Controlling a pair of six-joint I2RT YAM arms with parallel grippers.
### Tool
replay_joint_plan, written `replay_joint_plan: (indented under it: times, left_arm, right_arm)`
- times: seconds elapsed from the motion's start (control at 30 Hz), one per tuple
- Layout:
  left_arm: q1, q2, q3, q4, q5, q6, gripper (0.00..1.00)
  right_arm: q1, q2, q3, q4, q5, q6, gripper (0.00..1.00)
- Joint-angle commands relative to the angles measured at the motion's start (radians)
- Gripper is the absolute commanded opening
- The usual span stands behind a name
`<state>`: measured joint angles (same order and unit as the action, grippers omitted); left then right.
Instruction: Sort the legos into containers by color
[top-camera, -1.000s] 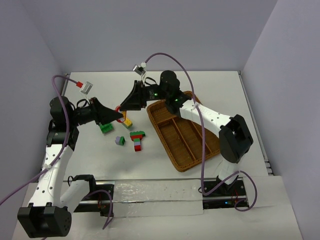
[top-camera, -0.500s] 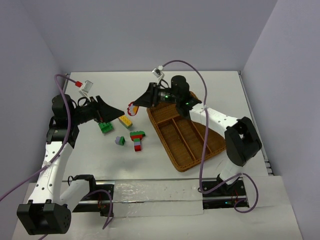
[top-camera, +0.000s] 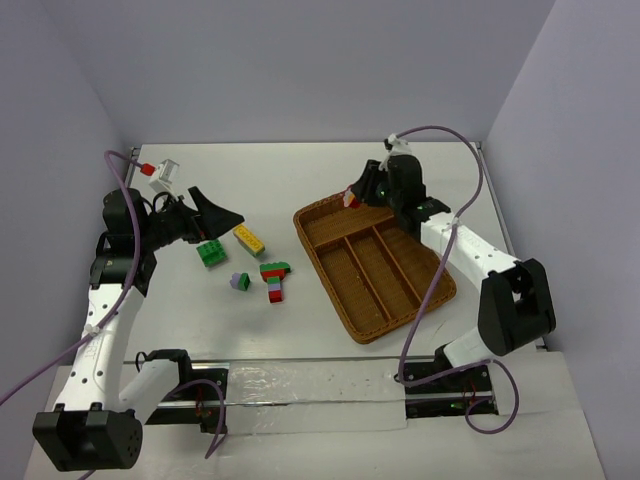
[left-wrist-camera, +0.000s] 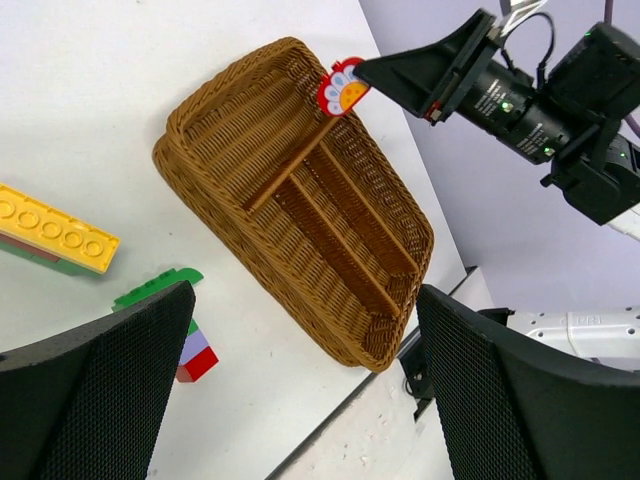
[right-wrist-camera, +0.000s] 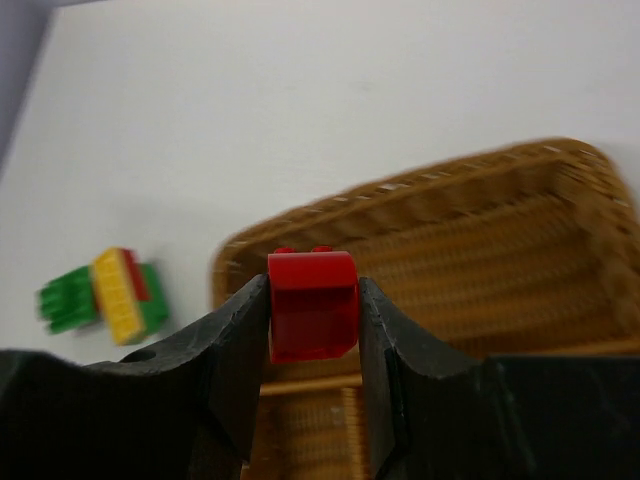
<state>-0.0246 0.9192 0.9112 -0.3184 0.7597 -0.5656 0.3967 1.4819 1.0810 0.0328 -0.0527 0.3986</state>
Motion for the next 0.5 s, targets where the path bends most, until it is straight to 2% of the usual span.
replay_joint_plan:
  times: [0.0,0.2,0.4,0.43,0.47]
  left_arm:
    - [0.0,-0.014,0.029,0.001,-0.027,-0.004,0.99]
    - [0.0,-0.007,0.038,-0.016,-0.04,0.004,0.99]
    - [0.0,-0.003,0.046,-0.016,-0.04,-0.003,0.99]
    - [0.0,-0.002,0.047,-0.017,-0.04,-0.004,0.99]
    - [0.0,-0.004,0.049,-0.019,-0.041,-0.004,0.99]
  right_arm:
    - [-0.072,0.007,-0.026,-0.025,0.122,-0.06,0.0]
    - [-0.138,0.072,-0.029,-0.009,0.103,-0.063,0.0]
    - [-0.154,0.175,0.04,-0.01,0.072,-0.07,0.0]
    - [-0.154,0.201,0.06,-0.014,0.071,-0.072,0.04]
    - [-0.156,0.216,0.071,-0.021,0.071,-0.074,0.23]
